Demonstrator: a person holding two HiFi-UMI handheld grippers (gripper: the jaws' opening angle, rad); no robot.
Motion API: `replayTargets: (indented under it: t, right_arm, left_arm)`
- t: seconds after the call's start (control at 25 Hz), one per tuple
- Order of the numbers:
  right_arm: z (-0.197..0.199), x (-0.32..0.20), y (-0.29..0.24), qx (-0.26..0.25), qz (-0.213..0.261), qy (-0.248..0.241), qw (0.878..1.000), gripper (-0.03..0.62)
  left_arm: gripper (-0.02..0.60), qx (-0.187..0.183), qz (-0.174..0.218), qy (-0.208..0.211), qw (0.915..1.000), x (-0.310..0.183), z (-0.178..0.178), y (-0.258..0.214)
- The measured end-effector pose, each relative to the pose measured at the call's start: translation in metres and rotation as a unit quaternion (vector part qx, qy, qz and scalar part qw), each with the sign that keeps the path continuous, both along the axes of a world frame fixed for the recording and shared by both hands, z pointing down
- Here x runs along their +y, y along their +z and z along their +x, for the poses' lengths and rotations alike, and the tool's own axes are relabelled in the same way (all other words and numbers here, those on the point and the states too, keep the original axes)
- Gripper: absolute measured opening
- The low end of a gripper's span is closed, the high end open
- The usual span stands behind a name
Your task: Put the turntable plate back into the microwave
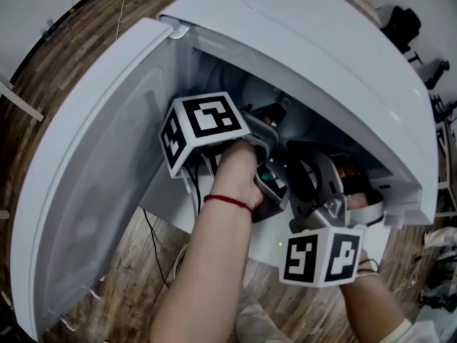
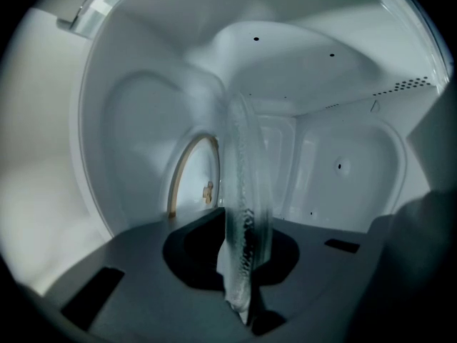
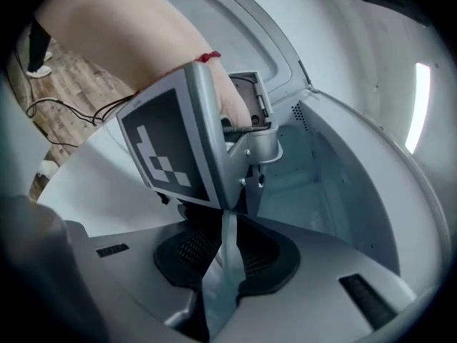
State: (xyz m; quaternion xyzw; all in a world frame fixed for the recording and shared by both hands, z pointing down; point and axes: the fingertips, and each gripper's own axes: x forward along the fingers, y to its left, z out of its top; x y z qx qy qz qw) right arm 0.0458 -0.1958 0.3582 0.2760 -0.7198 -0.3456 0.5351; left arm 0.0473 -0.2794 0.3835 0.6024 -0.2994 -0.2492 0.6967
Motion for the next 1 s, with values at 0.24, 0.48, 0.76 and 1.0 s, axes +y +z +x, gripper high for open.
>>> replayTargets:
  t: [0.24,0.48,0.76,1.0]
  right_arm:
    - [-0.001,-0.004,0.008,0.016,-0.013,0.001,1.0,0.067]
    - [0.0,-0.004,0.006,0.005,-0.022,0.015,1.0,0.055]
    - [0.002,-0.002,0.015,0.006,-0.04,0.03,0.999,0.055]
    - [0.004,-0.004,0.018,0.004,-0.05,0.048,0.998,0.055]
  left_arm:
    - [0.018,-0.006,0.0,-0.003,1.0,0.001,0.001,0.0]
    - [0.018,-0.003,0.002,0.003,1.0,0.001,0.002,-0.001]
    - [0.141,-0.002,0.024,0.015,0.9996,0.009,0.001,-0.009]
    - [0.154,-0.027,0.038,0.079,0.9958,0.033,0.006,-0.009]
